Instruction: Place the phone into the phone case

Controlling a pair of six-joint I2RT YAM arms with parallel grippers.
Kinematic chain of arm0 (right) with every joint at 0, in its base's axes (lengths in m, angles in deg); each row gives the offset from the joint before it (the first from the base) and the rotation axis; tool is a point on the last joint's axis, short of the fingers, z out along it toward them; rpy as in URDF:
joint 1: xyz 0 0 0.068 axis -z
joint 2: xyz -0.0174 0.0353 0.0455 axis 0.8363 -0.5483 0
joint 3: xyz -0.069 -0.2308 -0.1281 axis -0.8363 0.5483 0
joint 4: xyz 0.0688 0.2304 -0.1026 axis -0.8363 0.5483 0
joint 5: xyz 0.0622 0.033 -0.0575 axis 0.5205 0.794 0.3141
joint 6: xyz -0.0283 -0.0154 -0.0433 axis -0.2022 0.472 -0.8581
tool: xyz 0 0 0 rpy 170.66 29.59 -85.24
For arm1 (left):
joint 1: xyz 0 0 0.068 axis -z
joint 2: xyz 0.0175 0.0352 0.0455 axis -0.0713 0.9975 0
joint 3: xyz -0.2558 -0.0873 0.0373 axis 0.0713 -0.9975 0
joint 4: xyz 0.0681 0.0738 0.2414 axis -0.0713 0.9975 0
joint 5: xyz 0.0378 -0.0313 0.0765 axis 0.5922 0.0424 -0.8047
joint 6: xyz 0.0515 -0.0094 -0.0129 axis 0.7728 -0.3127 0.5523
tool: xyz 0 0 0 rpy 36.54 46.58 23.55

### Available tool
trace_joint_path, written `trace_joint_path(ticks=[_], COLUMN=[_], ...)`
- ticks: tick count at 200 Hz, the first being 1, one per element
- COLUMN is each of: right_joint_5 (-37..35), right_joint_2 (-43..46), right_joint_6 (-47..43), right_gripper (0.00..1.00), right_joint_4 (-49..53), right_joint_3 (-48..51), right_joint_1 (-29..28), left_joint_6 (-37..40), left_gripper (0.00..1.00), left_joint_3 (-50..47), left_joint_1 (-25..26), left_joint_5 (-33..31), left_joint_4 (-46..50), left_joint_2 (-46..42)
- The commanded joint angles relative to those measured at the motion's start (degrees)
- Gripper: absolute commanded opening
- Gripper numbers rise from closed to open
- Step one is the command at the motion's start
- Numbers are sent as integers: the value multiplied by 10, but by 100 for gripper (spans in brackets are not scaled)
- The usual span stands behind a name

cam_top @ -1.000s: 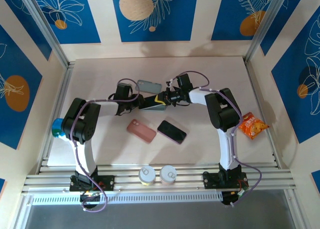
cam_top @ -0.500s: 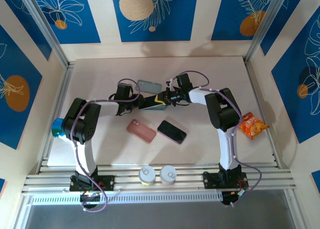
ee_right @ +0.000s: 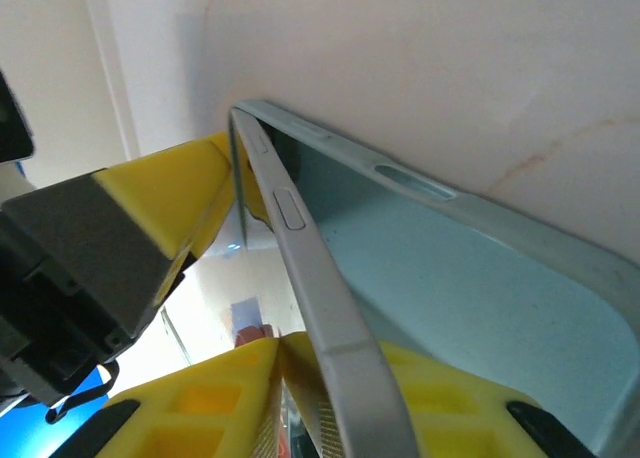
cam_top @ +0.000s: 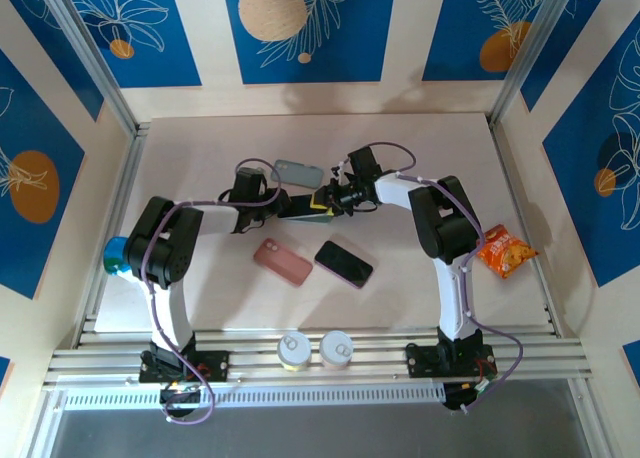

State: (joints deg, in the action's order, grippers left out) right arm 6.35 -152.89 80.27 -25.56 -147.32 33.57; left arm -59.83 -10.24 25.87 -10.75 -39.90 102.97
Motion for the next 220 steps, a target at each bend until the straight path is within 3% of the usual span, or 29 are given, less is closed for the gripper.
trace_joint_path(ticks=[1, 33, 114, 220], right_joint_5=[-18, -36, -78, -109], right_joint_2=[13, 22, 37, 41], right_joint_6=[-14, -29, -50, -81], right_gripper=[29, 42, 58, 64], right_joint_4=[57, 98, 197, 311], right_joint_3=[-16, -27, -59, -121], right_joint_1=[-12, -13, -13, -14], left_joint_6=[-8, -8, -14, -7], left_gripper=[38, 38, 38, 38], left_joint_3=[-8, -12, -24, -22], left_joint_1=[36, 39, 43, 43], left_joint_5=[47, 47, 42, 47], left_joint_4=[-24, -27, -52, -57], left_joint_2=[3, -3, -8, -16])
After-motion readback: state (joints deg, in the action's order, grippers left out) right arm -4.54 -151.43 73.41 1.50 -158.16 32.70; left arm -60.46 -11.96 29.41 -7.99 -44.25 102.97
